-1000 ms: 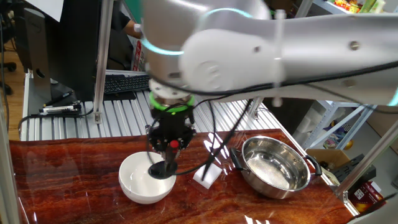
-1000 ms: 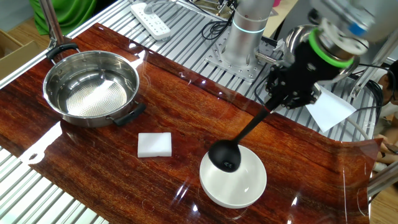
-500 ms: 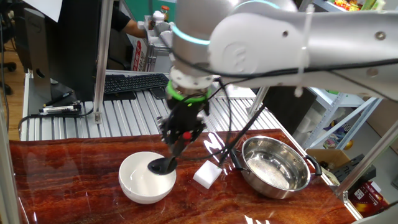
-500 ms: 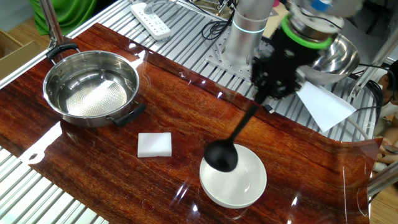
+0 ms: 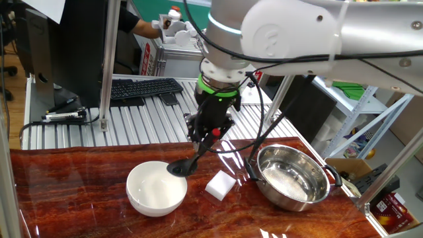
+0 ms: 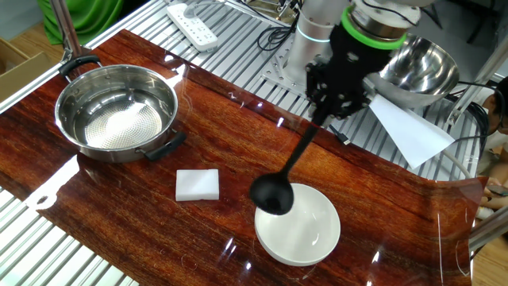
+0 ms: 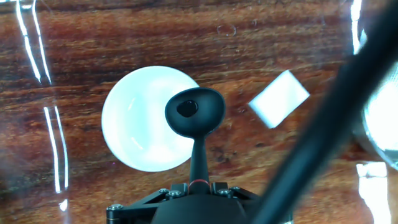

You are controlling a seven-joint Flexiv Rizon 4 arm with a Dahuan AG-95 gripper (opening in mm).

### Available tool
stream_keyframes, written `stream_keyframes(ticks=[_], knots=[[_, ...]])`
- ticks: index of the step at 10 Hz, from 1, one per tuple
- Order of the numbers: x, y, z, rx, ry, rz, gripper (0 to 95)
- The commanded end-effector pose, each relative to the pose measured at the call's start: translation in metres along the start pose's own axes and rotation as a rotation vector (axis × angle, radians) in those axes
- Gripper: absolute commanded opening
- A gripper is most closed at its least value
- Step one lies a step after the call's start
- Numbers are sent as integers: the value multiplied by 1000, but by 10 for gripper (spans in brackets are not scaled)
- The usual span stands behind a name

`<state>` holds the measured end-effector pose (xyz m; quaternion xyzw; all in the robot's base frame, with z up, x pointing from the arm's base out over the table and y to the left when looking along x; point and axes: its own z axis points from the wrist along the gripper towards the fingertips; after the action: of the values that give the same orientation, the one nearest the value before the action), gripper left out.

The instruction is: Scoop water with a large spoon from one bowl to another

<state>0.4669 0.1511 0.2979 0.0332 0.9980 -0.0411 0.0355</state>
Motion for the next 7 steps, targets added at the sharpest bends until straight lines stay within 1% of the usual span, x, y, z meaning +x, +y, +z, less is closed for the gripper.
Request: stream_keyframes(ticks=[1, 2, 4, 5, 6, 7], knots=[[-13, -15, 2, -9, 2, -23, 0], [-18, -19, 2, -10, 2, -28, 0], [-35, -30, 3, -18, 3, -35, 0], [-37, -31, 4, -21, 2, -34, 0], [-47, -44, 10, -39, -6, -48, 0], [-54, -51, 13, -38, -6, -58, 0]])
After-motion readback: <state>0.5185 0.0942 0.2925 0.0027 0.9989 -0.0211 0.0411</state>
